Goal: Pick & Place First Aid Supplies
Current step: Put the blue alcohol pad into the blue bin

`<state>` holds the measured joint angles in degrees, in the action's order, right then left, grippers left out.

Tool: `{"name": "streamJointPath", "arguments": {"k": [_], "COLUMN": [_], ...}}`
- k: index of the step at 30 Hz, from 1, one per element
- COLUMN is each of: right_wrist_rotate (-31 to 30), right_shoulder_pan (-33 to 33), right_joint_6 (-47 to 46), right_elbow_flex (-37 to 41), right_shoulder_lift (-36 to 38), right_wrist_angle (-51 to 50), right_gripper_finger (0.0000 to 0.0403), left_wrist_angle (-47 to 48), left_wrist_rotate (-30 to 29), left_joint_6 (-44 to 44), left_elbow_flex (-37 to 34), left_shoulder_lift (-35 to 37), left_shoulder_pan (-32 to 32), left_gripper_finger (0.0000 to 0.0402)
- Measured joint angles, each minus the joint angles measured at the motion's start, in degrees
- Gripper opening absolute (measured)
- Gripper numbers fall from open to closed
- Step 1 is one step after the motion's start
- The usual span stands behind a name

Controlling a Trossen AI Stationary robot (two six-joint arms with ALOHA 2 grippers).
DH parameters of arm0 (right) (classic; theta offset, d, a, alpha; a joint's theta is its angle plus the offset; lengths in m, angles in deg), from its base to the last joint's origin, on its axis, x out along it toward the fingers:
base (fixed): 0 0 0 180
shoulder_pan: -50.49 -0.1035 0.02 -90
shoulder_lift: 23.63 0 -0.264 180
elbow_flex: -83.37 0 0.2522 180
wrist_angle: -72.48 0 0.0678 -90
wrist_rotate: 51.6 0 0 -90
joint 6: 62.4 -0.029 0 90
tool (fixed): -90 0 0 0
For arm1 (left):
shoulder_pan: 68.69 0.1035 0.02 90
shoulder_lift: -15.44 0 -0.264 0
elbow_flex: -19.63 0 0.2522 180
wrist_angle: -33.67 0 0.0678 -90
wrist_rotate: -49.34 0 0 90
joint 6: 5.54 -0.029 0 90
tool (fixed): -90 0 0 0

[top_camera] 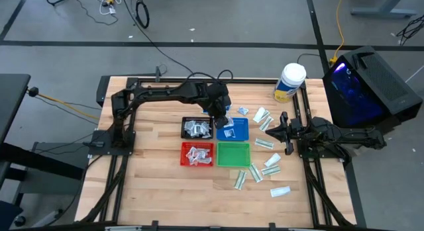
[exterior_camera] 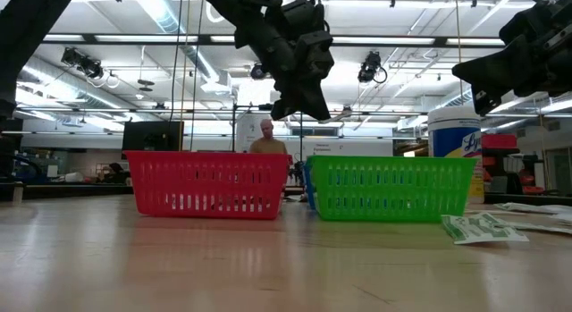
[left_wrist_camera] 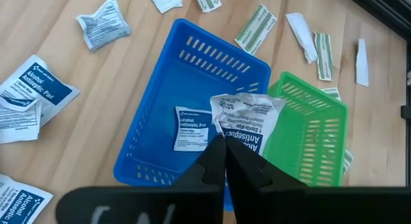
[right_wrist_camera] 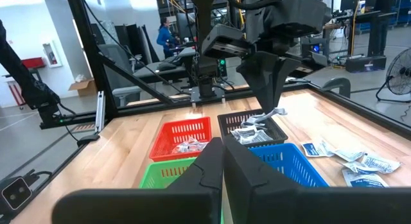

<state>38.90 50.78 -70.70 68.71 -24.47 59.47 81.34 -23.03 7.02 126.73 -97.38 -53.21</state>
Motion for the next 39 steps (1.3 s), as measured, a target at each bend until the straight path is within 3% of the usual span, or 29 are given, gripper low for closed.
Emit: {"name": "streamJointPath", "arguments": {"k": [17,33,39], "right_wrist_rotate": [-0.01,-0.01,0.01], "right_shoulder_pan": [0.01,0.01,0.01], "right_joint_6": [0.0,0.02,0.01], "right_elbow_flex": [0.01,0.01,0.0], "right_shoulder_lift": [0.0,0.0,0.0], "right_wrist_angle": [-0.01,0.01,0.02], "right_gripper_finger": [0.0018,0.0018,0.0018], "left_wrist_angle": [-0.32,0.37,0.29], "left_wrist_rotate": [-3.93,-5.93,-10.69], "left_joint_6": [0.2,-0.99,-6.3], "left_elbow_flex": [0.0,0.07,-0.02], "left_shoulder_lift": [-0.02,1.88,4.78], "left_shoulder_pan": [0.11,-1.18,-4.47], "left_gripper_finger": [0.0075,0.0074,0.0073]}}
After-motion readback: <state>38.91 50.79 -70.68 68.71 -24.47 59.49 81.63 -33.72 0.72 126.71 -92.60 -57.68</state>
